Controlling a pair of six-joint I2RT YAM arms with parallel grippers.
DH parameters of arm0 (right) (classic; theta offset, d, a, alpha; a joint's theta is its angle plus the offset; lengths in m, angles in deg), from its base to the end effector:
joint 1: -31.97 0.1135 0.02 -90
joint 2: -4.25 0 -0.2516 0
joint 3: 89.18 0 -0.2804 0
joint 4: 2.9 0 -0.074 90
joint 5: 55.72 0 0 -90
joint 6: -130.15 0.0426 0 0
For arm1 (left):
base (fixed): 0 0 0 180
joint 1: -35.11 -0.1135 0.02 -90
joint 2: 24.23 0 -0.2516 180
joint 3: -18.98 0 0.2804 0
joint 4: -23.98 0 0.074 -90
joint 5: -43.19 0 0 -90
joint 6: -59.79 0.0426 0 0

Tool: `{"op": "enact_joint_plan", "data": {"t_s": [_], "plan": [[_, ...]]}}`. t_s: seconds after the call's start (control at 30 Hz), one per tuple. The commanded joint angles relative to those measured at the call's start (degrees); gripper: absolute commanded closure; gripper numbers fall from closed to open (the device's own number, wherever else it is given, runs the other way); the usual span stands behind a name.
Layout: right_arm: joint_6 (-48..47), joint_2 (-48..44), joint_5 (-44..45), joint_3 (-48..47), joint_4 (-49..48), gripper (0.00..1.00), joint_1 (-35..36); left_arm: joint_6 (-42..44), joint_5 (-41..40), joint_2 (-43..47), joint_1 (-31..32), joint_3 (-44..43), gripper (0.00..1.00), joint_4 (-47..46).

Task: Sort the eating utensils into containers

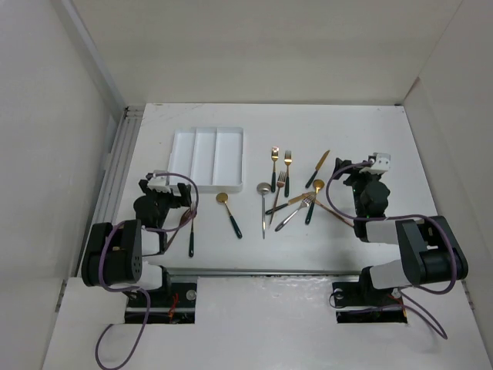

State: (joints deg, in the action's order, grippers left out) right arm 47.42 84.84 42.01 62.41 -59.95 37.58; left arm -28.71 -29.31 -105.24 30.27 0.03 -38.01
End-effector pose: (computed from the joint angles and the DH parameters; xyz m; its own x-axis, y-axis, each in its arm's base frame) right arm 0.2659 0.0204 0.1501 0.0884 0.1347 -0.9869 0.0255 0.9902 0.1374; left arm 0.2270 0.0064 0.1142 0.0045 0.0254 -0.9997 0.2191 0.9754 0.0258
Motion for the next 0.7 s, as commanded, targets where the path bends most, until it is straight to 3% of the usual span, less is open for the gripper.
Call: {"op": "enact_joint_plan", "data": {"t_s": [0.0,0.13,0.23,0.27,0.3,0.33,0.37,0.4,0.43,0.47,0.53,0.6,0.67], "plan": [[-0.6,-0.6,0.4,-1.7,-1.9,0.00,0.2,0.4,0.2,1.6,0.6,-1.4,0.00,-14.9],[-0.6,-0.6,0.4,-1.7,-1.9,0.00,0.2,1.7,-2.7,1.6,2.7,-1.4,0.00,-14.3],[-0.6,-0.6,-0.1,-1.7,-2.4,0.00,0.2,1.8,-0.6,4.0,1.9,-0.4,0.00,-15.7],[-0.6,-2.3,0.4,-2.7,1.6,0.00,0.2,0.3,-1.7,5.1,1.9,-0.4,0.00,-13.9],[-0.6,-4.1,2.4,-4.1,6.3,0.00,1.0,0.3,4.2,11.6,-0.9,-2.5,0.00,-6.7],[-0.6,-6.1,3.5,-9.4,12.4,0.00,1.5,3.7,7.3,15.2,-1.0,-10.6,0.00,2.9],[-1.4,-8.9,4.4,-12.9,19.6,0.00,2.0,12.8,11.1,17.9,-0.4,-16.3,0.00,25.9],[-2.7,-9.5,4.4,-16.1,29.0,0.00,2.0,21.9,12.6,19.5,1.2,-22.1,0.00,37.1],[-4.7,-9.5,5.2,-18.6,31.1,0.00,3.1,33.4,8.9,20.2,3.9,-27.4,0.00,46.4],[-7.2,-10.4,5.2,-21.4,31.8,0.00,3.7,37.0,6.7,20.2,4.7,-36.1,0.00,60.3],[-15.5,-11.0,5.8,-23.7,31.8,0.00,5.1,41.4,1.9,17.4,4.8,-43.0,0.00,71.7],[-19.7,-9.6,12.2,-28.4,32.4,0.00,7.6,47.0,1.0,13.5,5.4,-51.3,0.00,88.3],[-22.3,-8.4,15.1,-32.3,35.0,0.00,8.6,49.9,1.0,10.7,5.4,-56.2,0.00,97.9]]}}
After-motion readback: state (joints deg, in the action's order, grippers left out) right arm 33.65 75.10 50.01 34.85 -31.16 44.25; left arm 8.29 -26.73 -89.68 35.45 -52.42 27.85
